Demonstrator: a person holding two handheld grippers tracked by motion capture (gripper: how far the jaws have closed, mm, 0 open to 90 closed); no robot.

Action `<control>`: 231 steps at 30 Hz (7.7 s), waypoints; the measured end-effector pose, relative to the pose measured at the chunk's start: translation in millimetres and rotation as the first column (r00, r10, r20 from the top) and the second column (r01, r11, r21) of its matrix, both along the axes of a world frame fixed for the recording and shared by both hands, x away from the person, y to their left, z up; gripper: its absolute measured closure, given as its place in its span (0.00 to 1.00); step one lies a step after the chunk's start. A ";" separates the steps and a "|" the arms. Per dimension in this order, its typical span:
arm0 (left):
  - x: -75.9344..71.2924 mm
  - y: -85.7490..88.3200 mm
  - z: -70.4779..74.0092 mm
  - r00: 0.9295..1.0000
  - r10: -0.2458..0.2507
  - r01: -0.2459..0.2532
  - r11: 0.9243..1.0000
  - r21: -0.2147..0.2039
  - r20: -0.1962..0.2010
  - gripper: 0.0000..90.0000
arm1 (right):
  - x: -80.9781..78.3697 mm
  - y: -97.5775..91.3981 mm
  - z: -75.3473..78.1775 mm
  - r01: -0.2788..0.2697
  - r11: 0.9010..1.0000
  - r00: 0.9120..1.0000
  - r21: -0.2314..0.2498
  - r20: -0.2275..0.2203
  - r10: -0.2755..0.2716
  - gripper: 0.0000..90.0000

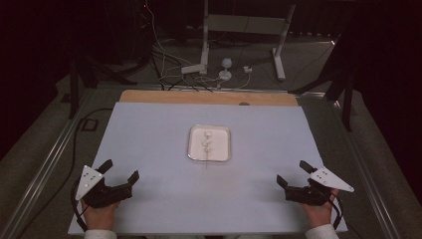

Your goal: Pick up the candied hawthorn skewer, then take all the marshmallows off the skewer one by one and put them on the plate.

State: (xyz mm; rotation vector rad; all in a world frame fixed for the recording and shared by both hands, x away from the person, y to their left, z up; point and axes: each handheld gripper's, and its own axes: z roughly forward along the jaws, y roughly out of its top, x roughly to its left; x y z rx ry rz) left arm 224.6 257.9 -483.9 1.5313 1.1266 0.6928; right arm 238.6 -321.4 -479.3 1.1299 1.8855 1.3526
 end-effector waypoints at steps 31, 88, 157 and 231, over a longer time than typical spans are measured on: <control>18.7 -27.2 40.3 0.999 -0.034 0.035 0.999 0.031 -0.038 0.01 | 0.5 -1.9 -3.6 0.011 1.000 1.000 0.004 -0.013 -0.011 0.00; 85.4 -180.5 -8.9 0.936 -0.235 0.259 0.964 0.062 -0.263 0.02 | 1.6 -4.2 -4.5 0.029 1.000 1.000 -0.009 -0.011 -0.029 0.00; 104.0 -192.4 -27.3 0.846 -0.200 0.253 0.966 0.043 -0.494 1.00 | 3.6 -3.4 -6.3 0.018 1.000 1.000 -0.026 -0.025 -0.019 0.00; 52.2 -110.1 19.3 0.926 -0.329 0.341 0.940 0.034 -0.186 1.00 | 124.1 134.1 72.7 -0.244 0.951 0.928 0.191 -0.237 0.286 0.00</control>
